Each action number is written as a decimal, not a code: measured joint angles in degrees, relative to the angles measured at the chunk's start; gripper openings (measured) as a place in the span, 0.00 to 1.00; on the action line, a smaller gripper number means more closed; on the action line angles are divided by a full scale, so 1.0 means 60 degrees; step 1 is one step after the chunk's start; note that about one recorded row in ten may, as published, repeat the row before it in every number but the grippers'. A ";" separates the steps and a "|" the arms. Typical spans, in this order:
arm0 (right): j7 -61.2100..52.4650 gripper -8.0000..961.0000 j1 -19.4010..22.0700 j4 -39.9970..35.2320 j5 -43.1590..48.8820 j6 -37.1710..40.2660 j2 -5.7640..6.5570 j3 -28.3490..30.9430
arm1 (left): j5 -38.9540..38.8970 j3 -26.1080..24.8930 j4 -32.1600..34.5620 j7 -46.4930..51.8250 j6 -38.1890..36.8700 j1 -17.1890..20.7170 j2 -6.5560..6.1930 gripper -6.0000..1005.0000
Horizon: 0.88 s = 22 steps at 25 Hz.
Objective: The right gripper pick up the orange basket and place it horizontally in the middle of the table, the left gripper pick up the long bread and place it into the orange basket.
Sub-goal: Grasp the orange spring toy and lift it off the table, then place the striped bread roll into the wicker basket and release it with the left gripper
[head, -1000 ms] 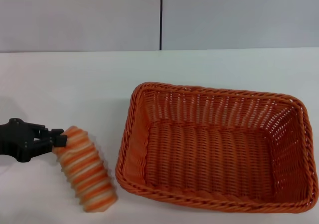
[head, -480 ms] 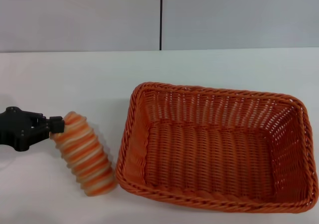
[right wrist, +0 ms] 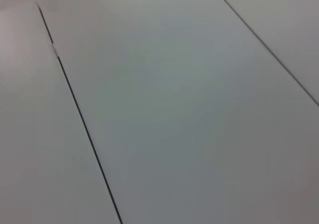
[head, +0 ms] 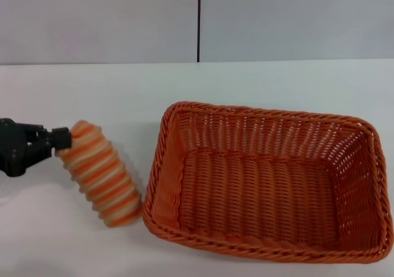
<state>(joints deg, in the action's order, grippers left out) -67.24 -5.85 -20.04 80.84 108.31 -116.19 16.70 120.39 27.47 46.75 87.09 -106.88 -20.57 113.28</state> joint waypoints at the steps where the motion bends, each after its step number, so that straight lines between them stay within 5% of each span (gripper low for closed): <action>1: -0.0001 0.45 -0.0003 0.0000 -0.0003 0.0006 0.0000 0.0000 | 0.0000 0.0000 0.0000 0.0000 0.0000 0.0000 0.0000 0.07; 8: -0.0007 0.44 -0.0052 0.0000 0.0019 0.0011 0.0000 0.0000 | -0.0877 -0.0900 0.0003 0.0115 -0.0079 -0.0075 0.0021 0.07; 22: 0.0043 0.44 -0.0092 0.0002 0.0058 0.0006 -0.0059 -0.0015 | -0.2131 -0.0636 -0.0782 0.0185 -0.0782 -0.0649 0.0134 0.06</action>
<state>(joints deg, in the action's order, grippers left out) -66.98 -6.41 -20.03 81.19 108.34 -116.55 16.62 107.60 23.66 42.06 88.21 -111.57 -24.47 114.09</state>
